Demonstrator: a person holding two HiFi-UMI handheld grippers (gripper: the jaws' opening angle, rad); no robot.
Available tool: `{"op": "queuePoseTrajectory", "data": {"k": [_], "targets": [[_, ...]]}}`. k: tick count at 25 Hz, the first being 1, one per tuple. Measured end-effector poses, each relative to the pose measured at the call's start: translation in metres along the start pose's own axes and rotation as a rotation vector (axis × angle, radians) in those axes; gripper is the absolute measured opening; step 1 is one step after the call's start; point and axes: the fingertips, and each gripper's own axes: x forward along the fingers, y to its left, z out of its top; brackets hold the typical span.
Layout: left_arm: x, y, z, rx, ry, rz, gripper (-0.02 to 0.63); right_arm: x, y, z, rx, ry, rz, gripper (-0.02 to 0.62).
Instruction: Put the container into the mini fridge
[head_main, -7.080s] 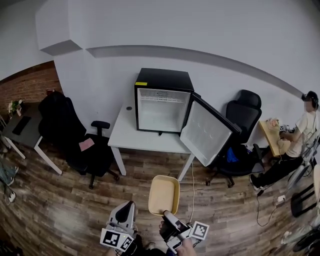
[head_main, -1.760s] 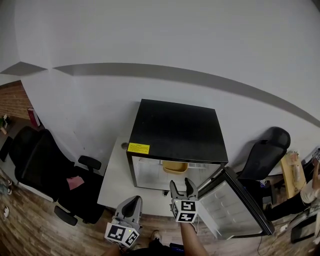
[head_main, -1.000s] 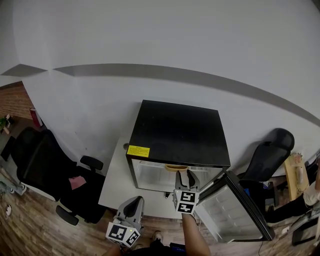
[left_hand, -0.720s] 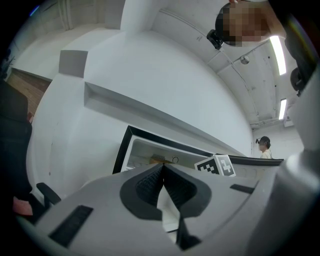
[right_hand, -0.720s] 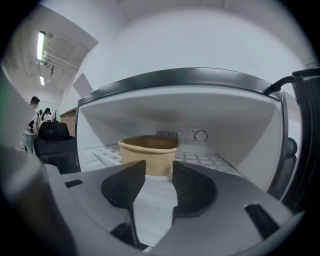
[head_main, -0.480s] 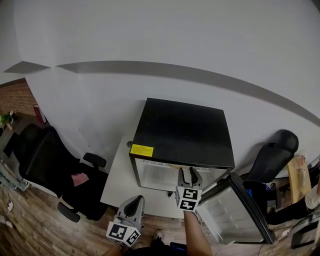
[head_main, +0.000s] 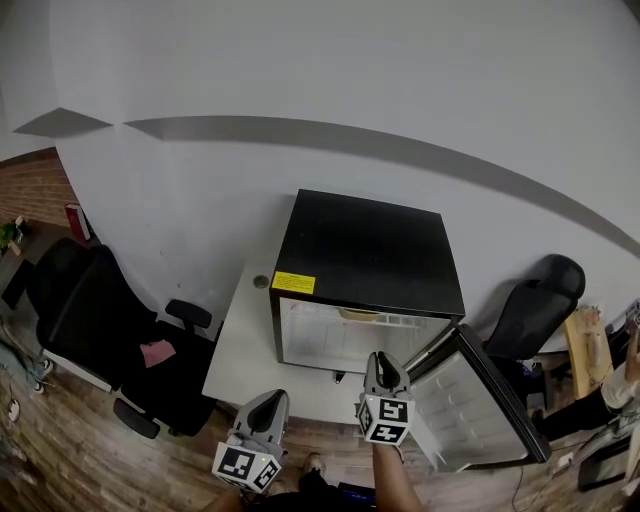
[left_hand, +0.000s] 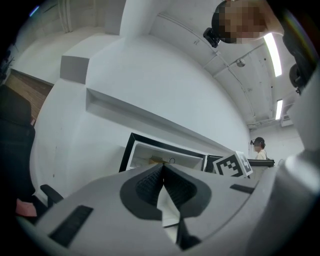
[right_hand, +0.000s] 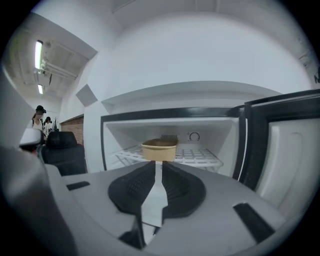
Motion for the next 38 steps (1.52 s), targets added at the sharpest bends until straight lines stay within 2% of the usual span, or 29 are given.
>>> {"op": "queuePoseTrajectory", "data": {"k": [9,16,24,38], "targets": [[-0.06,-0.013,0.005,0.013,0.033,-0.05,0.008,-0.133,0.045,-0.003,0.1,-0.033,0.023,0.031],[-0.08,-0.027,0.004,0.017,0.04,-0.045,0.008,-0.195,0.067,-0.004,0.127,-0.042,0.063,0.028],[-0.074,-0.048,-0.004,0.028,0.036,-0.034,0.008,-0.209,0.069,-0.011,0.129,-0.033,0.114,0.015],[-0.065,-0.06,-0.004,0.03,0.019,-0.031,0.008,-0.207,0.058,-0.008,0.108,-0.04,0.128,0.015]]}}
